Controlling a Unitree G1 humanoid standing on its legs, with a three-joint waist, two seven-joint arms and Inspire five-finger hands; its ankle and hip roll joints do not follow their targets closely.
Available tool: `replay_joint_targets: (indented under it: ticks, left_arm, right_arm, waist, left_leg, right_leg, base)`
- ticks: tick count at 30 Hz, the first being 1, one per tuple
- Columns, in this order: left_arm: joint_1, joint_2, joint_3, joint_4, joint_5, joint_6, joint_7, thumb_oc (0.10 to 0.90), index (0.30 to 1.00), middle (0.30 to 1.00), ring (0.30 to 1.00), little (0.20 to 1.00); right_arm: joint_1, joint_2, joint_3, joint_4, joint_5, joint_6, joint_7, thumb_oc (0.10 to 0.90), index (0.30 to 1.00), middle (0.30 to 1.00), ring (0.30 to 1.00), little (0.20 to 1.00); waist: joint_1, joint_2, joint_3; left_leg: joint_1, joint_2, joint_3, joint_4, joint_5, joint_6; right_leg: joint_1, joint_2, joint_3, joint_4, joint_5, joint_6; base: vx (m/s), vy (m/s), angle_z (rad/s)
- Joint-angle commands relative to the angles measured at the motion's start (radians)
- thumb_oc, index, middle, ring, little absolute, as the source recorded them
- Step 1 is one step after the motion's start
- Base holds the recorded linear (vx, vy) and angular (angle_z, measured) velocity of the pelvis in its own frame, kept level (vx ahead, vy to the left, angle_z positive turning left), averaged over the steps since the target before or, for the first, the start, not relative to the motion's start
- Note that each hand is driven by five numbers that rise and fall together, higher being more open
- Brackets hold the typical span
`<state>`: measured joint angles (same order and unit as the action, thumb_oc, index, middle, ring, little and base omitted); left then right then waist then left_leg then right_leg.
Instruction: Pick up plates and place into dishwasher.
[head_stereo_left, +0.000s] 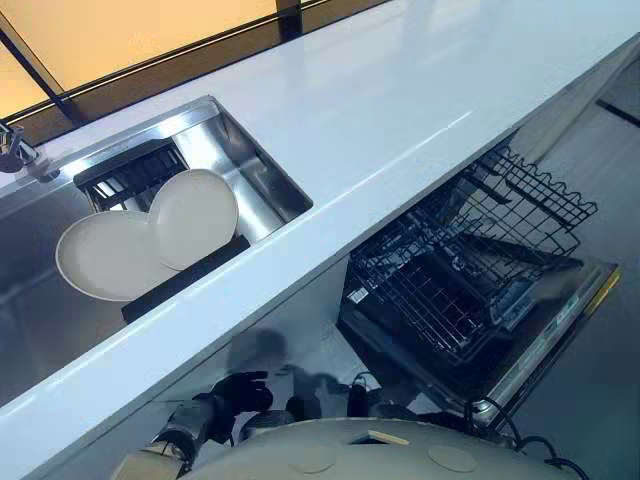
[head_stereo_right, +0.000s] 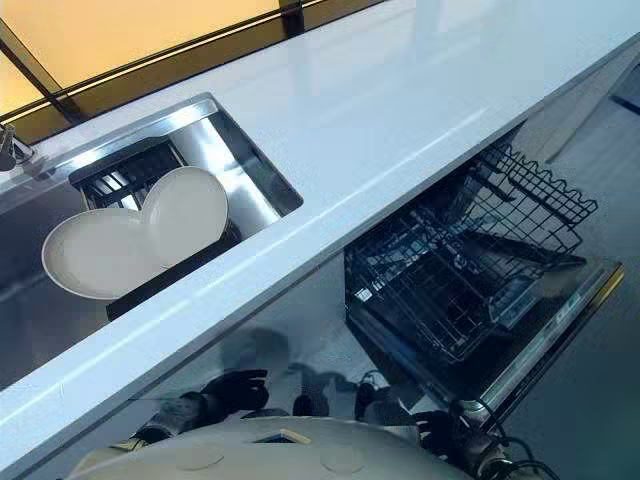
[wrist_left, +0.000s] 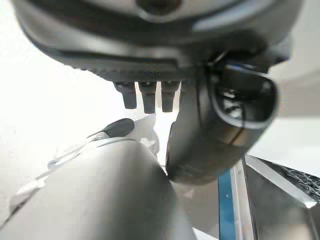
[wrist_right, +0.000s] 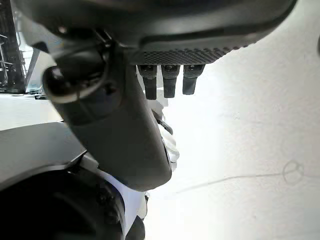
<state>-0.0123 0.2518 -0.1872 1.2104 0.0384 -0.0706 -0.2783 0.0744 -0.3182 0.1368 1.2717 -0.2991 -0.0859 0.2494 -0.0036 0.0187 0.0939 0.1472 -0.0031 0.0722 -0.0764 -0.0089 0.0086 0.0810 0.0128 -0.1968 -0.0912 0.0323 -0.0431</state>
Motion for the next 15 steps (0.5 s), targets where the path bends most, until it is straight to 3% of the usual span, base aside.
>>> replay_joint_targets:
  ticks: [1, 5, 9, 11, 14, 15]
  left_arm:
    - [-0.012, -0.007, 0.006, 0.059, -0.001, -0.034, -0.024, 0.800, 0.900, 0.900, 0.900, 0.900]
    - [-0.013, -0.007, 0.009, 0.054, -0.045, -0.046, -0.053, 0.800, 0.900, 0.900, 0.900, 0.900]
    - [-0.017, -0.014, 0.036, 0.006, -0.223, -0.043, -0.144, 0.800, 0.900, 0.900, 0.900, 0.900]
    - [-0.016, -0.017, 0.045, -0.045, -0.295, -0.012, -0.205, 0.800, 0.900, 0.900, 0.900, 0.900]
    - [-0.006, -0.022, 0.054, -0.165, -0.415, 0.110, -0.377, 0.800, 0.900, 0.900, 0.900, 0.900]
    - [0.002, -0.023, 0.049, -0.229, -0.453, 0.178, -0.465, 0.800, 0.900, 0.900, 0.900, 0.900]
  right_arm:
    - [-0.077, 0.010, 0.026, 0.005, 0.001, -0.035, 0.000, 0.800, 0.900, 0.900, 0.900, 0.900]
    - [-0.078, 0.009, 0.027, 0.000, 0.002, -0.031, 0.001, 0.800, 0.900, 0.900, 0.900, 0.900]
    - [-0.079, 0.005, 0.025, -0.020, -0.003, -0.015, 0.008, 0.800, 0.900, 0.900, 0.900, 0.900]
    - [-0.080, 0.000, 0.021, -0.032, -0.005, -0.007, 0.014, 0.800, 0.900, 0.900, 0.900, 0.900]
    - [-0.083, -0.012, 0.005, -0.052, -0.011, 0.005, 0.026, 0.800, 0.900, 0.900, 0.900, 0.900]
    - [-0.084, -0.020, -0.002, -0.061, -0.013, 0.006, 0.033, 0.800, 0.900, 0.900, 0.900, 0.900]
  waist:
    - [0.000, -0.012, -0.040]
    - [-0.001, -0.012, -0.039]
    - [0.000, -0.010, -0.036]
    - [0.002, -0.009, -0.032]
    - [0.010, -0.006, -0.021]
    - [0.014, -0.004, -0.016]
  left_leg:
    - [-0.068, -0.028, -0.018, 0.057, -0.066, -0.012]
    - [-0.067, -0.028, -0.019, 0.055, -0.064, -0.012]
    - [-0.069, -0.025, -0.017, 0.053, -0.063, -0.015]
    - [-0.073, -0.024, -0.016, 0.056, -0.063, -0.016]
    - [-0.083, -0.023, -0.018, 0.058, -0.060, -0.016]
    - [-0.085, -0.022, -0.019, 0.055, -0.057, -0.015]
  right_leg:
    - [-0.009, -0.007, 0.017, 0.116, -0.153, 0.078]
    - [-0.011, -0.007, 0.020, 0.117, -0.151, 0.079]
    - [-0.014, -0.006, 0.023, 0.118, -0.151, 0.082]
    - [-0.018, -0.007, 0.021, 0.120, -0.150, 0.082]
    - [-0.026, -0.009, 0.016, 0.124, -0.147, 0.082]
    - [-0.029, -0.009, 0.014, 0.125, -0.146, 0.081]
  base:
    - [0.05, -0.344, -0.13]
    - [0.00, 0.000, 0.00]
    - [0.00, 0.000, 0.00]
    - [-0.02, 0.003, 0.00]
    - [-0.05, 0.008, 0.00]
    - [-0.05, 0.010, 0.02]
